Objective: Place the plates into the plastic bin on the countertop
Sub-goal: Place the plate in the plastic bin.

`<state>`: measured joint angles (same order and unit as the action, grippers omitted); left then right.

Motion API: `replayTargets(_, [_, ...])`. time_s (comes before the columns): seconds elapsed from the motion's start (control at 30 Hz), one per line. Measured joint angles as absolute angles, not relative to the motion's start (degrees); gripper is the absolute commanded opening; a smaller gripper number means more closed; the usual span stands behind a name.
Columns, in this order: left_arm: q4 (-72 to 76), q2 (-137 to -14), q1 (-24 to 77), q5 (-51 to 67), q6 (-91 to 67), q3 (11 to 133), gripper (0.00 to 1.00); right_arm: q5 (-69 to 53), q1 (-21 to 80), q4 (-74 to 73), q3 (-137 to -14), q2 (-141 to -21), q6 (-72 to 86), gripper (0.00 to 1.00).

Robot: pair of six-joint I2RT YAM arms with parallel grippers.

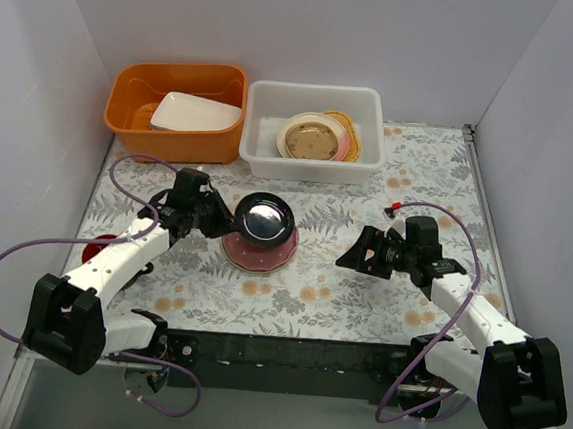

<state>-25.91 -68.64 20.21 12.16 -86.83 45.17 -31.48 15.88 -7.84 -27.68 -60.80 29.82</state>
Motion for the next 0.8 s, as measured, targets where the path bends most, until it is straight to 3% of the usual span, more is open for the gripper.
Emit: replayTargets(0.8, [-27.22, -90.85, 20.38, 12.19, -82.63, 75.22, 0.00, -32.40, 15.88, -4.27, -24.53, -63.61, 29.87, 0.88])
